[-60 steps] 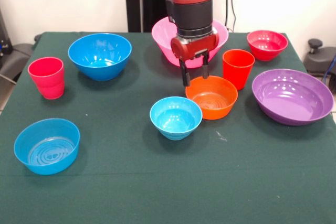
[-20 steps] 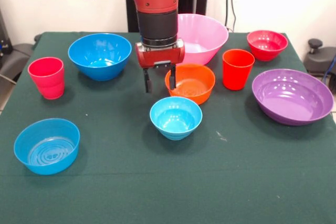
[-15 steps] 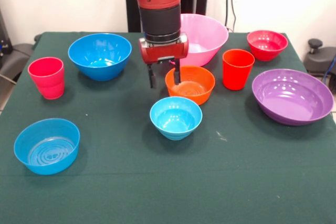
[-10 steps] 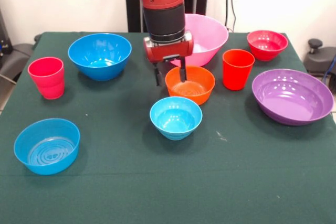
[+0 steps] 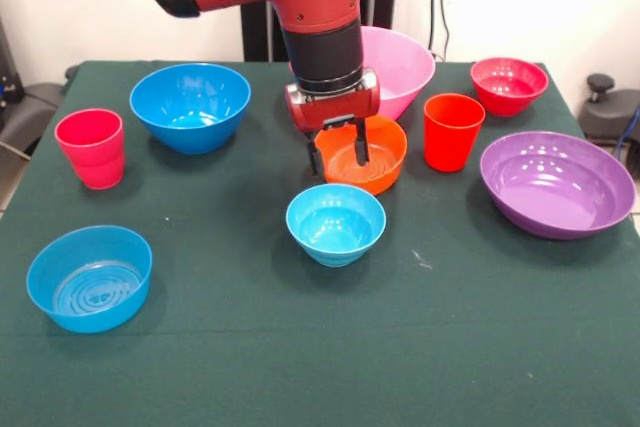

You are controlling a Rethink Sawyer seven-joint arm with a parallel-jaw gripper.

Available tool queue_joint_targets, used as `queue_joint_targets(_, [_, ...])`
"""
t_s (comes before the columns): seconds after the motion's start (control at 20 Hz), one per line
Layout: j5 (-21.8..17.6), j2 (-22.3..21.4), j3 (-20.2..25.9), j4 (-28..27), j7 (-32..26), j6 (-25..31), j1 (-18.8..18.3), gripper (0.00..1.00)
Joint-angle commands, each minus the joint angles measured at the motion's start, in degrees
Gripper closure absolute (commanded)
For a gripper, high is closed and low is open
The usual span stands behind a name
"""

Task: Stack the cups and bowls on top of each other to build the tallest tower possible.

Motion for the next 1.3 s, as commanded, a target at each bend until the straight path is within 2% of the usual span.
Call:
queue_joint_targets(0.05, [-6.3, 7.4, 2.7, -2.8, -11.9, 2.3, 1.3, 0.0])
queue_joint_targets(0.25, [-7.9, 7.9, 1.9, -4.1, -10.7, 1.3, 2.3, 0.0])
queue_joint_targets(0.65, [-7.8, 8.2, 3.7, -3.6, -12.6, 3.6, 0.6, 0.0])
queue_joint_targets(1.3, [-5.8, 6.9, 4.4, -2.7, -11.8, 5.5, 0.2, 0.0])
